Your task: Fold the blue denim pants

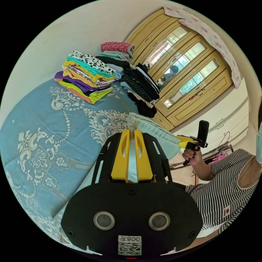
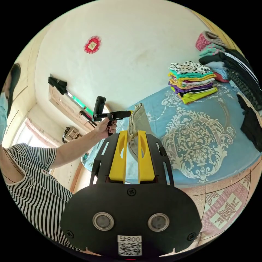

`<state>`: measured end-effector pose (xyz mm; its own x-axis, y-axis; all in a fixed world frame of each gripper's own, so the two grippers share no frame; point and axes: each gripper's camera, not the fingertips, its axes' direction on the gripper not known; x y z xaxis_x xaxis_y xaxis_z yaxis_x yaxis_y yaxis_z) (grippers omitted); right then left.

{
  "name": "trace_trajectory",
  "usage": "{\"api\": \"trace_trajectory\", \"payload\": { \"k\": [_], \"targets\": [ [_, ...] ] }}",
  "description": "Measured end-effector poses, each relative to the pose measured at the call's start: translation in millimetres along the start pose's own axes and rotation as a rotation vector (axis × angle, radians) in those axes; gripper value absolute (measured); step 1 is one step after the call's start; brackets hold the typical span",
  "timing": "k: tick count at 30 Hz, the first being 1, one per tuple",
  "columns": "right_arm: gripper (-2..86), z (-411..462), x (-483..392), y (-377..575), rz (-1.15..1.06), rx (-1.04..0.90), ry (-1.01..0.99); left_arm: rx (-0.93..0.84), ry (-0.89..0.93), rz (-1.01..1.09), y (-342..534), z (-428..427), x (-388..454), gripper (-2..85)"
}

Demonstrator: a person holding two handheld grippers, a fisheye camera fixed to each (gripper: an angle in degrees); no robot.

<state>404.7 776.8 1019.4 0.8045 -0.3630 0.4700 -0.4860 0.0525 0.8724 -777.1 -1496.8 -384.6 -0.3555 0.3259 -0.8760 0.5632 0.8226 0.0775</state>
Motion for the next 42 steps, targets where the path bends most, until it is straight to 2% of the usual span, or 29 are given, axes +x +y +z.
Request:
{"api": "trace_trajectory", "payload": {
  "k": [9, 15, 19, 24, 27, 31, 36, 39, 42],
  "targets": [
    [7.2, 166, -76, 31, -0.167, -0.306, -0.063, 0.067, 0.001, -0.198, 132, -88, -54, 2.4],
    [7.3, 265, -80, 59, -0.182, -0.487, -0.027, -0.009, -0.077, -0.380, 204, -111, -92, 1.1],
    [7.3, 320, -77, 74, -0.176, -0.589, -0.022, 0.028, -0.100, -0.516, 248, -135, -111, 0.4],
    [6.4, 384, -77, 94, -0.225, -0.719, -0.007, 0.116, -0.007, -0.507, 272, -147, -99, 0.2],
    [3.9, 402, -81, 100, -0.253, -0.750, -0.077, 0.058, 0.021, -0.463, 274, -131, -85, 0.2],
    [1.8, 408, -82, 102, -0.282, -0.754, -0.031, -0.079, -0.072, -0.482, 285, -115, -77, 0.2],
    [0.4, 404, -45, 66, -0.214, -0.604, 0.040, 0.005, -0.103, -0.505, 296, -141, -73, 0.2],
    [0.2, 426, -24, 46, -0.157, -0.575, 0.042, -0.134, -0.167, -0.539, 303, -134, -76, 0.2],
    [0.2, 460, -21, 39, -0.173, -0.612, 0.050, -0.107, -0.171, -0.556, 313, -139, -71, 0.2]
  ]
}}
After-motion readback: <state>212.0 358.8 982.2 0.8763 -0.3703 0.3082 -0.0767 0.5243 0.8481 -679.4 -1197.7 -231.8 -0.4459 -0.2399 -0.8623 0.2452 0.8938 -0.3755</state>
